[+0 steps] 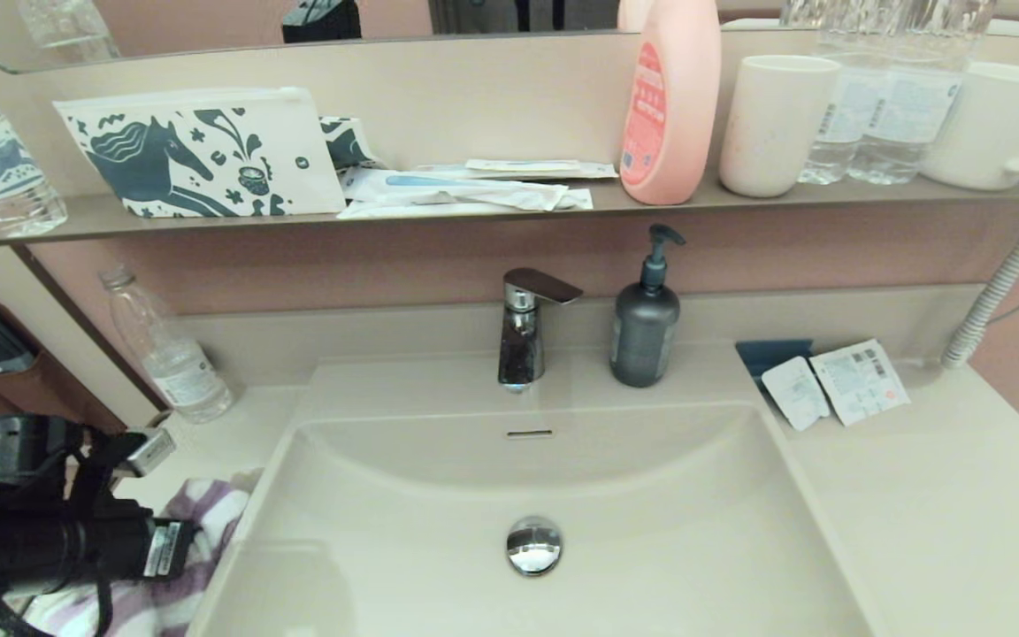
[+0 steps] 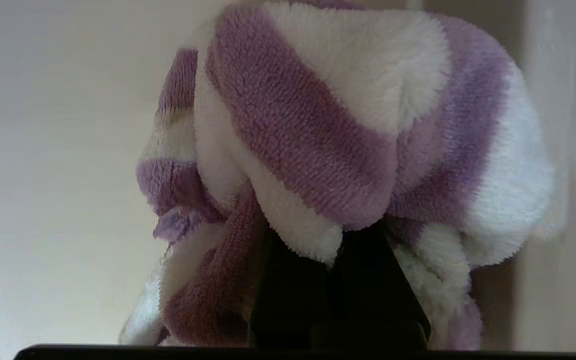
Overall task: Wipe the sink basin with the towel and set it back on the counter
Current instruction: Wipe the sink
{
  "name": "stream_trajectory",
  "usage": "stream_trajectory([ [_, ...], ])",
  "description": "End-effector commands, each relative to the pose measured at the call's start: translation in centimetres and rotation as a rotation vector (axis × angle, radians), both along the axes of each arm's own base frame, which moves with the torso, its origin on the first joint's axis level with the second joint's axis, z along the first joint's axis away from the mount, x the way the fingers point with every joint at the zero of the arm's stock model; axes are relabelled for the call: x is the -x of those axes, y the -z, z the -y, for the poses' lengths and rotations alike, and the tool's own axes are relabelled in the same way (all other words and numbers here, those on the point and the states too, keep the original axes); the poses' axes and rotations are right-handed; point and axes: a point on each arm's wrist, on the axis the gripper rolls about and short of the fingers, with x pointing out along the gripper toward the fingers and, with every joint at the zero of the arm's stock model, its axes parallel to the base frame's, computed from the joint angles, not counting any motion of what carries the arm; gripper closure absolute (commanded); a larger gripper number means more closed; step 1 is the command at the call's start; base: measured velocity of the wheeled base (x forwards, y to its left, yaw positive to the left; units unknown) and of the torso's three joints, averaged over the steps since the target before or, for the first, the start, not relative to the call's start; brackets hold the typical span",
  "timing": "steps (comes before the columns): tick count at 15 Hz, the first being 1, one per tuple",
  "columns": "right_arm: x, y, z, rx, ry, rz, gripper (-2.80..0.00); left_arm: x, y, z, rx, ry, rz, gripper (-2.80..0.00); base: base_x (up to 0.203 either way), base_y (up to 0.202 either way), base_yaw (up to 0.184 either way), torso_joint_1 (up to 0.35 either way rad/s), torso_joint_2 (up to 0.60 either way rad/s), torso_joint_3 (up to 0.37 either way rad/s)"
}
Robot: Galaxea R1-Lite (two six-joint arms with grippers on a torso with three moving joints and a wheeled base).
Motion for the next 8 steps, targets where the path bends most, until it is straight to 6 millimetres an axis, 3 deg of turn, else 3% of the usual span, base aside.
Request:
stream_trajectory([
  [1,0.0,0.0,0.0,0.000,0.000,0.000,0.00,-1.8,1.7,-0.2,0.012,-0.003,-0.008,0.00,0.000,0.000,0.000,0.000,0.00,0.000],
  [8,0.0,0.0,0.0,0.000,-0.001,0.000,0.00,-4.7,3.2,-1.4,0.019,-0.018,-0.021,0.00,0.000,0.000,0.000,0.000,0.00,0.000],
])
